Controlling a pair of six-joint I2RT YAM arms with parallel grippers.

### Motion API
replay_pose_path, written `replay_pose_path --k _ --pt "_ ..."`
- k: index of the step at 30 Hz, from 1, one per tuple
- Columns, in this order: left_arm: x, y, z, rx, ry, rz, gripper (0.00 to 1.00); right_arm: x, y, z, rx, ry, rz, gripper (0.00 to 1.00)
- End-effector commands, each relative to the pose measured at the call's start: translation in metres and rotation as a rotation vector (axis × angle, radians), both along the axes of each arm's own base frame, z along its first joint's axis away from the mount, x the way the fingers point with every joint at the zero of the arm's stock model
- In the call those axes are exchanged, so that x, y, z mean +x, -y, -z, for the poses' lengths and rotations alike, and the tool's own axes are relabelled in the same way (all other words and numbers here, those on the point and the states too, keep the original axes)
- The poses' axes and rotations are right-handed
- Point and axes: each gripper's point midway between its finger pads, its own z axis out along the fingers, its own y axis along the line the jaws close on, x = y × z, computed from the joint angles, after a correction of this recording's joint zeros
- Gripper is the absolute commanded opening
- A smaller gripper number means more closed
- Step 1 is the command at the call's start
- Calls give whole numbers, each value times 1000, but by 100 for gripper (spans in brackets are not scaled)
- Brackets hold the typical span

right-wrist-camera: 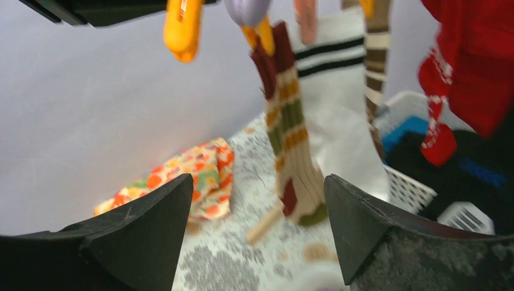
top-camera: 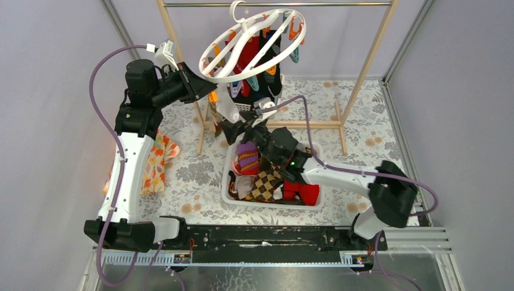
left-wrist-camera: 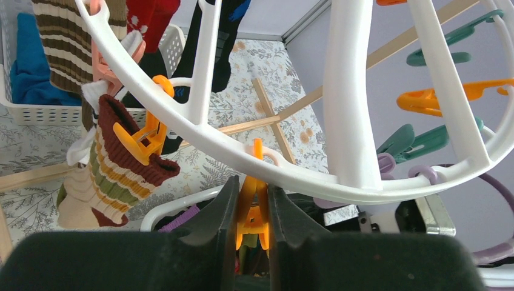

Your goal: Clip the socks to the hanger

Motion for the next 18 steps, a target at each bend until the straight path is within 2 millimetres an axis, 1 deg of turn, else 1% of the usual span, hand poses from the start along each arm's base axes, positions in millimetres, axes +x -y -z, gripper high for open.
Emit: replay_pose_path --k 1,3,6,9,10,12,14,16,18 --pt "5 -2 -10 20 59 -14 2 -11 50 -6 -69 -72 108 88" --pt "5 -3 -10 29 60 -12 2 -16 65 22 -173 -176 135 90" --pt "3 -3 -9 46 64 -9 2 -30 91 68 -327 -332 173 88" --pt "3 -4 -7 59 64 -6 2 -46 118 105 -420 -453 213 86" --pt "2 -3 -6 59 62 -1 2 -51 125 114 -440 -487 219 86" --pt "1 -3 -7 64 64 7 2 -58 134 125 -467 -531 226 86" --pt "1 -2 -7 70 65 13 2 -61 137 130 -487 -547 227 86" --pt "1 -3 -7 76 71 14 2 -60 135 131 -504 -543 225 84" --pt "0 -2 -6 76 69 19 1 -54 132 131 -527 -530 232 82"
